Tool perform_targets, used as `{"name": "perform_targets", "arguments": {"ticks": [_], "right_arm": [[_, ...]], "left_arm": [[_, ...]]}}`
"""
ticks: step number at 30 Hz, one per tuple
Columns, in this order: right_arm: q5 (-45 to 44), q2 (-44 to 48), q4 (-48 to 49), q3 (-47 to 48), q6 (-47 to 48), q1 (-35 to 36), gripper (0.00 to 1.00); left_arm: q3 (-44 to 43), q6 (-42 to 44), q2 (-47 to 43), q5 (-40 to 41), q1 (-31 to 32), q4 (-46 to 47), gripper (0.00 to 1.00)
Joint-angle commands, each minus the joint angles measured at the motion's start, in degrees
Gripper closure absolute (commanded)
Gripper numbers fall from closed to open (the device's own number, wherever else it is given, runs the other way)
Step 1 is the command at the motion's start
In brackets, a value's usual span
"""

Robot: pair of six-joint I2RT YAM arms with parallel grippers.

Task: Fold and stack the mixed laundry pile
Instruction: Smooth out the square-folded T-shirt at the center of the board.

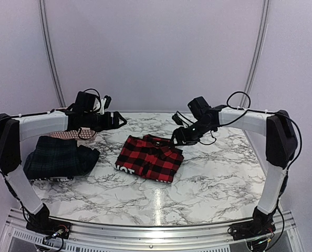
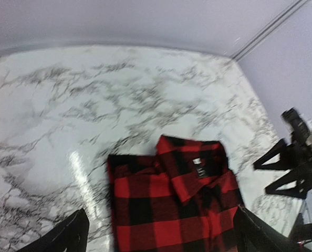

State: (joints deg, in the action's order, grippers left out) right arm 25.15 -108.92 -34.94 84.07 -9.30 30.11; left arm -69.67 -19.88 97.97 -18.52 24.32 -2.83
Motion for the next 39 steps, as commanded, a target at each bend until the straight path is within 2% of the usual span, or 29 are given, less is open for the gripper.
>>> {"name": "perform_targets", "arguments": {"ticks": [1,4,7,11,15,18,22,25,30,32,39], "right_arm": [[10.78,-1.61,5.86,0.76,-6.98,7.45,0.37],[11.5,-4.57,7.41,0.04,-7.88,10.42,0.38],[12.83,-6.1,10.67,-5.68,-8.73,10.85,0.4],[9.91,-7.16,9.53,-13.55,-6.14,9.58,0.42],[5.48,-5.46,6.99,-20.63,-2.62,5.28,0.44],[2.03,-2.82,4.31,-22.83,0.4,2.02,0.45],[-2.0,0.54,0.79,-20.69,3.79,1.17,0.46],[-4.99,3.92,0.26,-18.09,5.81,2.02,0.47],[-12.11,10.32,4.55,-11.7,8.98,11.67,0.47],[-14.15,9.11,7.16,-9.31,9.17,15.68,0.48],[-17.12,-2.07,7.44,2.18,12.51,26.39,0.56]], "left_arm": [[4.06,-6.26,0.57,-13.21,0.34,10.82,0.01],[4.96,-7.25,3.46,-17.5,3.24,11.78,0.01],[6.75,-7.87,6.48,-17.17,6.59,11.59,0.01],[11.32,-10.92,8.26,-14.53,8.86,12.09,0.01],[17.04,-12.66,3.35,-10.41,9.84,11.53,0.01],[17.63,-9.9,-3.23,-6.45,9.83,6.35,0.01],[17.71,-8.37,-11.47,0.57,8.97,1.03,0.01],[19.49,-10.55,-16.38,3.96,7.5,0.92,0.01],[24.07,-18.12,-18.3,2.14,4.26,5.63,0.01],[23.77,-19.94,-16.77,1.74,3.91,5.47,0.01],[23.68,-25.53,-12.41,3.16,3.9,5.91,0.01]]}}
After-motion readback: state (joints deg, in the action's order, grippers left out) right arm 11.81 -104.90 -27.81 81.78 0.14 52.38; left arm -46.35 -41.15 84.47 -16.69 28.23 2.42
